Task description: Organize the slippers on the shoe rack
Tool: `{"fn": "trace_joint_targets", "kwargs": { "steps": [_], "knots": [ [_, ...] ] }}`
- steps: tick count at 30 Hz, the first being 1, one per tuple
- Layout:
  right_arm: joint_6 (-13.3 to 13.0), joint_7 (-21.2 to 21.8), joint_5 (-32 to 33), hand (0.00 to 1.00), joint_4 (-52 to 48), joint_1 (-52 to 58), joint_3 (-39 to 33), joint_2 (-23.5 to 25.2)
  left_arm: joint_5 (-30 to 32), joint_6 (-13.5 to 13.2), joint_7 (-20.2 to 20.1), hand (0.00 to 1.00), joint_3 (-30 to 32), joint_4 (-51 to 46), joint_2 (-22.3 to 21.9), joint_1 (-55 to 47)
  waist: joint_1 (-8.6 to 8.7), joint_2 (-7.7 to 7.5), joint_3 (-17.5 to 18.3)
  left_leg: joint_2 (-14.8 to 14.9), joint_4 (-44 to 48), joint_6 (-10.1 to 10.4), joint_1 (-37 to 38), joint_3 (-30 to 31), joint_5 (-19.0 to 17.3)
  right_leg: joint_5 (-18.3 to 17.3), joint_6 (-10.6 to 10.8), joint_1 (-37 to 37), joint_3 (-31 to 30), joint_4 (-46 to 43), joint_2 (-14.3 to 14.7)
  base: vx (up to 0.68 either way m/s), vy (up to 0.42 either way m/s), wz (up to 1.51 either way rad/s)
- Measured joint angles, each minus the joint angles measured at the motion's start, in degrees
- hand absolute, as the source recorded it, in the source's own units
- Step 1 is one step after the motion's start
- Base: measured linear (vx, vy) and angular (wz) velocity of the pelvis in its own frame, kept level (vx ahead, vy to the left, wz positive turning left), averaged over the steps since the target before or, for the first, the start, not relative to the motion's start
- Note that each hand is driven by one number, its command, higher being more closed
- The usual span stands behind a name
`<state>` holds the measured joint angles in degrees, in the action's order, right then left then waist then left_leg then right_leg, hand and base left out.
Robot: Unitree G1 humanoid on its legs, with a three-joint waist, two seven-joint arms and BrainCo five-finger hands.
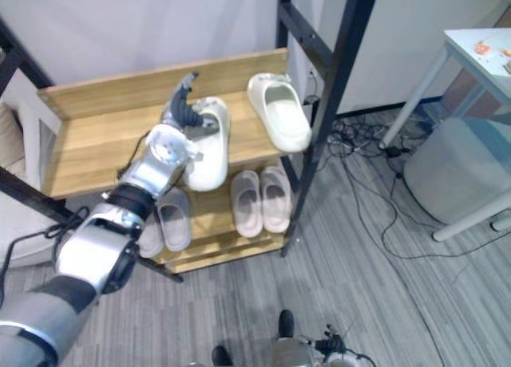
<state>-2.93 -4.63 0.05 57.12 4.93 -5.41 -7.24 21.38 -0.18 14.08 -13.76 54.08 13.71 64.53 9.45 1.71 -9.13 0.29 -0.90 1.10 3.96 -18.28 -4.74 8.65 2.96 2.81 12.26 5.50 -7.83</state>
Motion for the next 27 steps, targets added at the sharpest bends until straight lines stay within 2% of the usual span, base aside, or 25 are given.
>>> {"fn": "trace_joint_targets", "kwargs": {
  "steps": [9, 13, 18, 27],
  "knots": [
    [0.0, 0.0, 0.0, 0.00, 0.0, 0.1, -0.8, 0.1, 2.1, 0.1, -1.1, 0.00, -1.4, 0.7, 0.0, 1.1, 0.37, 0.49, 0.3, 0.0, 0.0, 0.0, 0.0, 0.1, 0.0, 0.0, 0.0, 0.0, -0.1, 0.0, 0.0, 0.00, 0.000, 0.00],
    [0.0, 0.1, 0.0, 0.00, 0.0, 0.3, -1.0, -0.2, 3.2, 0.2, -2.0, 0.00, -2.9, 1.4, 0.0, 1.1, 0.39, 1.39, 0.9, 0.0, 0.0, 0.0, 0.0, 0.1, 0.0, 0.0, 0.0, 0.0, -0.1, 0.1, 0.0, 0.00, 0.000, 0.00],
    [0.0, 0.0, 0.0, 0.00, 0.0, 0.4, -1.1, -0.2, 6.1, 0.2, -2.2, 0.00, -4.9, 1.4, 0.2, 1.2, 0.40, 1.50, 0.9, 0.0, 0.0, 0.0, 0.1, 0.1, 0.0, 0.0, 0.0, -0.1, -0.1, 0.0, 0.0, 0.00, 0.000, 0.00],
    [0.1, 0.0, 0.0, 0.00, 0.0, 0.4, -1.0, -0.2, 6.2, 0.0, -3.1, 0.00, -6.4, 1.3, 0.7, 1.2, 0.29, 1.51, 0.9, 0.0, 0.1, 0.0, 0.2, 0.9, 0.0, 0.0, 0.0, -0.7, 0.8, 0.0, 0.0, 0.00, 0.000, 0.04]
  ]
}}
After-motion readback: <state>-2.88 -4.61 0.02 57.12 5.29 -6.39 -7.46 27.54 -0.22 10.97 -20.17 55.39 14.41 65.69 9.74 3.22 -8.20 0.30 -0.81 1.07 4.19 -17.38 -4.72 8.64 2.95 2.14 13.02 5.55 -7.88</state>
